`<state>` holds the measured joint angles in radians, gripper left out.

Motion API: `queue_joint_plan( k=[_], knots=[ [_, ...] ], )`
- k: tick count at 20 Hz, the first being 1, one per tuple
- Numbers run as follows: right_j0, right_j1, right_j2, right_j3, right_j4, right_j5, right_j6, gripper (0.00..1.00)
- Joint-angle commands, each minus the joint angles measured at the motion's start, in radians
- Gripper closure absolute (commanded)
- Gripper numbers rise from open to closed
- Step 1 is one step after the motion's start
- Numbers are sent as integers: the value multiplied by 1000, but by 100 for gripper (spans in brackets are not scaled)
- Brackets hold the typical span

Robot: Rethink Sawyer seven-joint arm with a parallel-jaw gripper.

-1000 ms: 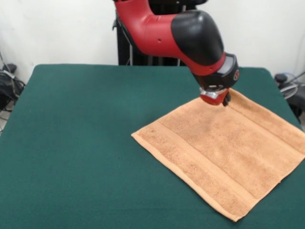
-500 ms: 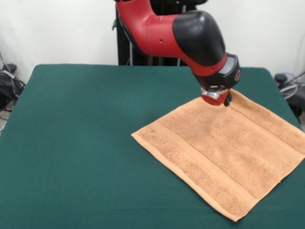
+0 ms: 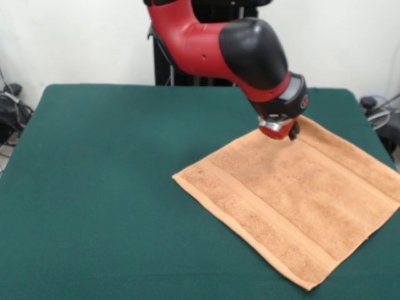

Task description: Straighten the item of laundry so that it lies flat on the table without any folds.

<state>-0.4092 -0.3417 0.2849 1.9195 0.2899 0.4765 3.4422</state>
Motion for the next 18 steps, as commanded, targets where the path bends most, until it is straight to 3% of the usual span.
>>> queue_joint_plan(
  k=[1,8,14,18],
  knots=[
    [-47,-19,15,31,12,67,-35,100],
    [-28,-58,43,72,22,53,-5,100],
    [-2,-113,115,190,48,-45,39,100],
    [46,-68,134,200,54,-147,70,100]
  ],
)
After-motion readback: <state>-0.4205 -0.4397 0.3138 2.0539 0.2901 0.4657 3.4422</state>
